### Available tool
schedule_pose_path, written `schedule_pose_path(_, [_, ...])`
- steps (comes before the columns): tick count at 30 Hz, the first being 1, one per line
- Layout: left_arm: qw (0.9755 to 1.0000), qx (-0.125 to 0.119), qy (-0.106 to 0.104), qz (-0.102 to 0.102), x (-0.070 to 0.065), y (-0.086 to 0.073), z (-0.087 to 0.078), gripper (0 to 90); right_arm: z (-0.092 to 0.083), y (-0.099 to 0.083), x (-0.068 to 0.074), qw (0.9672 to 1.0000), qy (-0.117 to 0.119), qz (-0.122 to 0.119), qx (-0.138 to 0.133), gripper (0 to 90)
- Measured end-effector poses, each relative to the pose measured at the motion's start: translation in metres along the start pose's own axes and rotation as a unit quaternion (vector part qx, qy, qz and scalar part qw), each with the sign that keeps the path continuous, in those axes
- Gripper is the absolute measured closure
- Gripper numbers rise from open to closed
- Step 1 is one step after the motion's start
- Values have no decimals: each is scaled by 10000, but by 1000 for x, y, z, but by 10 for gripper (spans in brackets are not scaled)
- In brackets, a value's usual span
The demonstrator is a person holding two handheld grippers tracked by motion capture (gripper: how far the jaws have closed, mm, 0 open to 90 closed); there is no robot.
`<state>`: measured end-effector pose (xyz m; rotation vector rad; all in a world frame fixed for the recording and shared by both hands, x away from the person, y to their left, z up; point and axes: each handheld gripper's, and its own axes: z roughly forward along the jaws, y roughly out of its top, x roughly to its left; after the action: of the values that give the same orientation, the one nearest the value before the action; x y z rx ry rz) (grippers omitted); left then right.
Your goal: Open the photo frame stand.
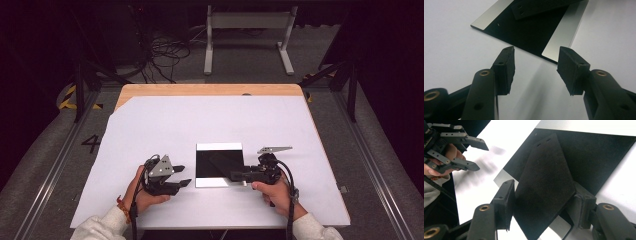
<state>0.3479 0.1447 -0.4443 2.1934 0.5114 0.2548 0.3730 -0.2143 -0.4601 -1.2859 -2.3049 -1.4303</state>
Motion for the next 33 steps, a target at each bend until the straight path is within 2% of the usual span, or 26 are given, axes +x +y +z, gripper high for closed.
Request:
schedule_pose_path(12, [9997,-50,-98,-196,2,1,4,449,-1,0,1,10000,-21,-79,40,448])
schedule_pose_path(21, [9984,-65,-231,-503,6,6,16,335,-2,-2,1,9999,-22,-140,43,458])
schedule_pose_path(33, [9982,174,-244,-515,11,14,38,285,-6,-3,4,9996,-14,-279,-34,510])
